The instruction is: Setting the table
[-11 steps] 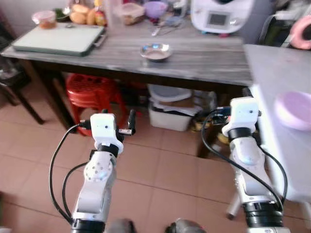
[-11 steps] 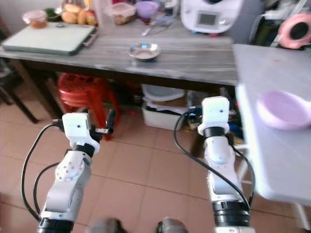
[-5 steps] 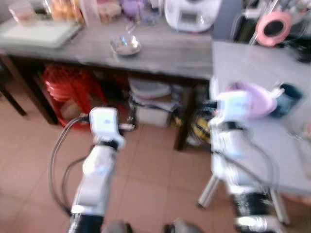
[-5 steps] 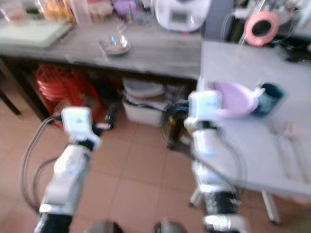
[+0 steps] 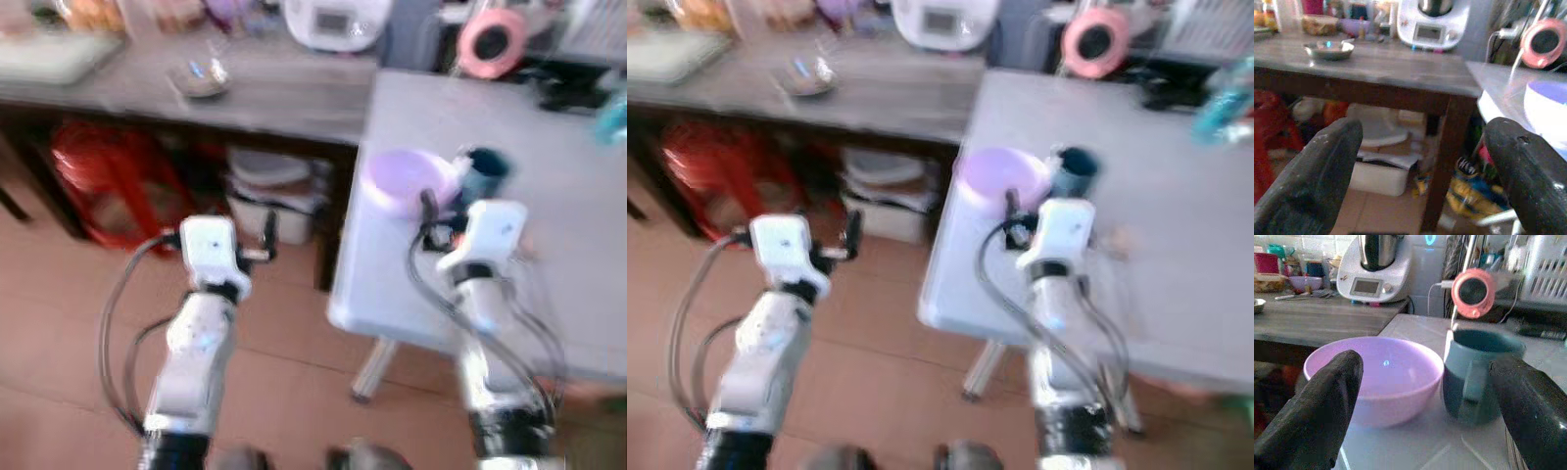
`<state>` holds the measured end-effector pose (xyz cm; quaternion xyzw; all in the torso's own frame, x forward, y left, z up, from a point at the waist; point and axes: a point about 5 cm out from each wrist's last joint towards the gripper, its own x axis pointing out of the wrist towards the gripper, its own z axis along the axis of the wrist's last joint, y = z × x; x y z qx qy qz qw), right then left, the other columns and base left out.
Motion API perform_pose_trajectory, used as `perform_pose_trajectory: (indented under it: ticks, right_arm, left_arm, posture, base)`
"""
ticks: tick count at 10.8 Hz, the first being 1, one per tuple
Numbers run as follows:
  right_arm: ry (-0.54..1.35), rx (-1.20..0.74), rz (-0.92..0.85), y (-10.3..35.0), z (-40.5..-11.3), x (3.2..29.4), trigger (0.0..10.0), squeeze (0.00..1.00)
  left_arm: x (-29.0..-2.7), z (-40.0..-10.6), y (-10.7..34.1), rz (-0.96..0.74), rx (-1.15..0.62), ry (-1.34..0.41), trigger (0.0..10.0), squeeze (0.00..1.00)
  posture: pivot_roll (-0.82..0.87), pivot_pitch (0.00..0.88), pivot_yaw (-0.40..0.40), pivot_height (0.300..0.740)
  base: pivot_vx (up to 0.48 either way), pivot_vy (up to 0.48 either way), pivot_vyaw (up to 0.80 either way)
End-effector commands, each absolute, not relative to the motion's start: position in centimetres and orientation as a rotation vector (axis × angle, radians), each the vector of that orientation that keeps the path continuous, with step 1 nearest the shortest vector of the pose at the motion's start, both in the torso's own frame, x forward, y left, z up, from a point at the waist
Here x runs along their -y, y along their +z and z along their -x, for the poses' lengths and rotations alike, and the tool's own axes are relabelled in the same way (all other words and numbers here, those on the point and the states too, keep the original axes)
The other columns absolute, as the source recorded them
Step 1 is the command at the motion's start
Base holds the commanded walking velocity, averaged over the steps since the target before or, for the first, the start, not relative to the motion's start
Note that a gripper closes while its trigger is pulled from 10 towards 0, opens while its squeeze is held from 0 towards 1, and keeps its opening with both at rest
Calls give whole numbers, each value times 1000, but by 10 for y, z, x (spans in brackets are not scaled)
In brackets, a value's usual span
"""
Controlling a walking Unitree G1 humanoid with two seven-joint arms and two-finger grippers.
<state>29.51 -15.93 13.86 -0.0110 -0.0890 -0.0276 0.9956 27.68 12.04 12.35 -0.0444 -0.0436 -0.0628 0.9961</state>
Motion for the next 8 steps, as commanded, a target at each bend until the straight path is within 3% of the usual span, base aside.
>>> perform_pose_trajectory:
  ticks: [1,4,7,8]
  right_arm:
    - [-59,188,26,143,-294,161,10000,0]
    - [-80,163,-15,143,-296,163,10000,0]
    - [-4,215,91,154,-302,157,10000,0]
    - [1,216,96,156,-305,160,10000,0]
  left_arm:
    - [-119,-278,127,93,96,-136,10000,0]
    - [-120,-279,128,84,103,-119,10000,0]
    - [-119,-276,129,101,119,-143,10000,0]
    - [-118,-276,131,101,130,-153,10000,0]
  posture:
    - [-20,84,23,740]
    - [-17,93,23,740]
    - [-17,98,21,740]
    - [-19,100,20,740]
  base:
    - [0,-409,0]
    - [0,-86,0]
    - [0,0,0]
    - [322,0,0]
